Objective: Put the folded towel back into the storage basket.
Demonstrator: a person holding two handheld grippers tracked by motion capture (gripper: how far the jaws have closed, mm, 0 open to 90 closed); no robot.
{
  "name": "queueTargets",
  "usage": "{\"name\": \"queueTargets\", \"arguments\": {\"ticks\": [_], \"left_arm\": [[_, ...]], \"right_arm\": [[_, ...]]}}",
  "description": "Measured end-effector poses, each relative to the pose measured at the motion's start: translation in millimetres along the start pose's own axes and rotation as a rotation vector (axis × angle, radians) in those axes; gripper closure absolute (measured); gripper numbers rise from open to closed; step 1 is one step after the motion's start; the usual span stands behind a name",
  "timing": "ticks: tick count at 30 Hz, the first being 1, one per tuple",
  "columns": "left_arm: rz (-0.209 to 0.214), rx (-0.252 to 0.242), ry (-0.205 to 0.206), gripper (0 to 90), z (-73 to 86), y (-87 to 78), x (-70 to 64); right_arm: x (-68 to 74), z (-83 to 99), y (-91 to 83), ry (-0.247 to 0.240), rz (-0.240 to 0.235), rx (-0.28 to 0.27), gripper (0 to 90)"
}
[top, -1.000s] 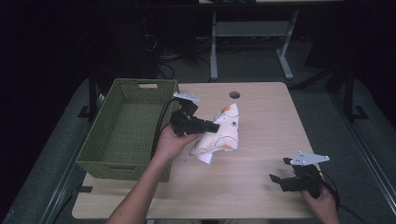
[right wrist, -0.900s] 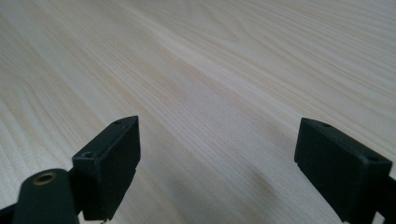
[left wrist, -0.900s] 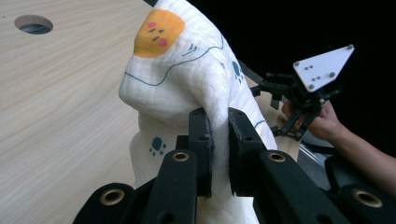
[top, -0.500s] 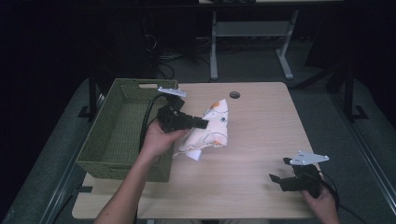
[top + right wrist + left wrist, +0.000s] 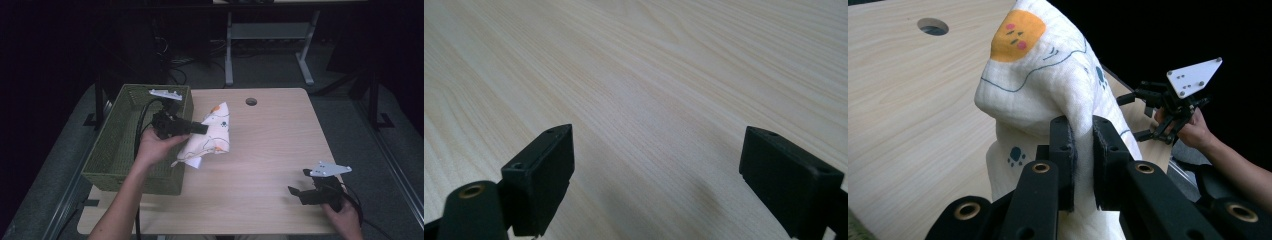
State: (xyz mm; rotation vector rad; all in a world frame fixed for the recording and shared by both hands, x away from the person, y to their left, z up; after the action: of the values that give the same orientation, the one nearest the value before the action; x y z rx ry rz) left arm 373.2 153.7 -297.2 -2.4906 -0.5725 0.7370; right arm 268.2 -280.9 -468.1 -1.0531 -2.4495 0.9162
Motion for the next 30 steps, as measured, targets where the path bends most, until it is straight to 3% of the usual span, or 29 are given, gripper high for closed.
{"name": "queueTargets", "arguments": {"ticks": [30], "left_arm": [[-0.047,-0.004,-0.017,81.7,9.7,-40.2,20.2]], "right_arm": [[0.4,0.1,0.0,0.005,0.005,0.004,14.0]]}}
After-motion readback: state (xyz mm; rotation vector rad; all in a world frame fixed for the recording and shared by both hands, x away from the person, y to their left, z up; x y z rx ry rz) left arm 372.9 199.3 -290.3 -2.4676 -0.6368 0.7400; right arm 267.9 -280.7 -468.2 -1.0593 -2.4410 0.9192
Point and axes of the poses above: each handheld gripper's, and its own axes: y roughly forward along the jaws, z roughly out of its underside, x roughly to its left, the point moved 1 cm from there along y, roughly forward along the jaws, and after that the axes turned 2 degrees about -z, right-handed, at the moved point
